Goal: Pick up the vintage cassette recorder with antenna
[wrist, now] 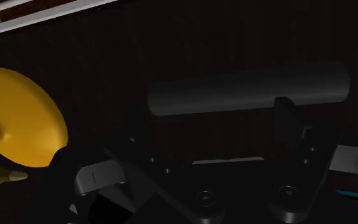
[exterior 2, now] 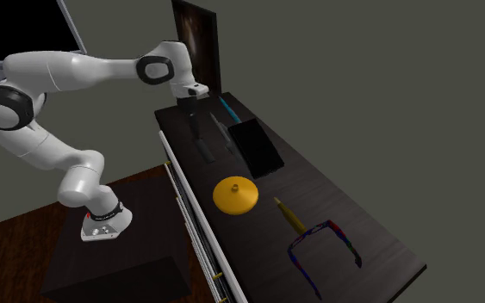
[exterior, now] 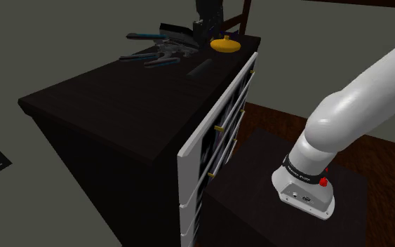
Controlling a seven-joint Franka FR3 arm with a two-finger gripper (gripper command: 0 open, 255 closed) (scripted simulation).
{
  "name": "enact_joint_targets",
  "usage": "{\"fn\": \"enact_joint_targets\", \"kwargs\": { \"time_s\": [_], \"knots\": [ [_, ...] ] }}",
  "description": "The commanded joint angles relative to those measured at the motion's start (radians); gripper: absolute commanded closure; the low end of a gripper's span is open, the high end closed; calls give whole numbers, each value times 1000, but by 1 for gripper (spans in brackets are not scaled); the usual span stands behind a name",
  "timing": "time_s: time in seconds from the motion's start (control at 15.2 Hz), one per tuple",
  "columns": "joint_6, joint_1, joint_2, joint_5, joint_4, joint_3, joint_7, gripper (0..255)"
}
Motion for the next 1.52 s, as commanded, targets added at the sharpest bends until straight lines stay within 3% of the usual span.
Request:
{"fn": "enact_joint_targets", "kwargs": {
  "time_s": [0.0, 0.33, 0.66, 1.32, 1.39, 1.45],
  "knots": [
    [-15, -12, 79, -86, 81, 34, 20, 0],
    [-95, -14, 286, -315, 304, 113, 68, 0],
    [-217, 38, 514, -572, 559, 161, 83, 0],
    [-141, 32, 507, -572, 456, 154, 140, 0],
    [-142, 32, 507, -572, 456, 154, 140, 255],
    [-142, 32, 507, -572, 457, 153, 140, 255]
  ]
}}
